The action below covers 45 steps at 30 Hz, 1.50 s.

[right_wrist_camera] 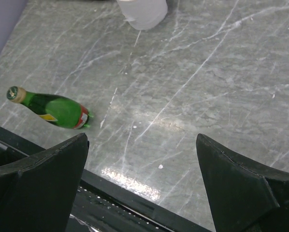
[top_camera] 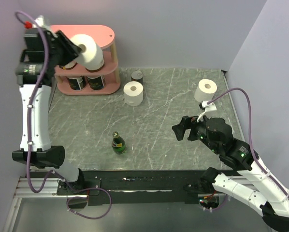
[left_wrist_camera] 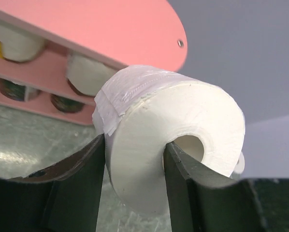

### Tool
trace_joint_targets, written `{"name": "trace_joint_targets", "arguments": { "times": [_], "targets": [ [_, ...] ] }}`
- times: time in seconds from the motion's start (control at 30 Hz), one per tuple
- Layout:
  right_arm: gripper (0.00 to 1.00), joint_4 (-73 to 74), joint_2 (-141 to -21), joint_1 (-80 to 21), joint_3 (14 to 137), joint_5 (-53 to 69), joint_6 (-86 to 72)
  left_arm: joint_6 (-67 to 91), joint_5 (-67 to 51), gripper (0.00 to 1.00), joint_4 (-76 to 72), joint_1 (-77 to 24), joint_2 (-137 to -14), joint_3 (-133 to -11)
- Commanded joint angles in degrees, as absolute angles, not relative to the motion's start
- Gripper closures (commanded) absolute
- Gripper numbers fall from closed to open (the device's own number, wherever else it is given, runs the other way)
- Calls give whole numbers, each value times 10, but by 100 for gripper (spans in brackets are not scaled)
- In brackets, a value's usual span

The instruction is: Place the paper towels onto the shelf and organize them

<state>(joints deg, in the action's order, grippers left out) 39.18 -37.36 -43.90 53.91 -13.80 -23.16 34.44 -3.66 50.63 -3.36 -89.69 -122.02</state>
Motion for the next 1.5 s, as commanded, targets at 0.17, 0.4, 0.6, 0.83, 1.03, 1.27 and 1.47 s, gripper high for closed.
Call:
{"name": "trace_joint_targets", "arguments": {
  "times": [0.17,0.4,0.6,0.83,1.03,1.27,1.47],
  "targets": [
    [1,410,-362,-439,571,-129,-250,359,-138,66,492,124,-933,-1310],
    [0,416,-363,-439,573,-131,-253,398,-174,66,419,197,-947,-1300],
    [1,426,-373,-439,584,-135,-250,414,-180,66,381,208,-974,-1324],
    [0,428,-375,-439,596,-138,-252,431,-187,64,329,224,-990,-1322],
    [1,428,-383,-439,606,-137,-253,426,-185,63,295,230,-1009,-1331],
    [0,428,-396,-439,613,-131,-257,427,-187,61,278,233,-1038,-1349],
    [0,425,-397,-439,613,-129,-258,421,-173,59,266,234,-1051,-1352]
  ]
}}
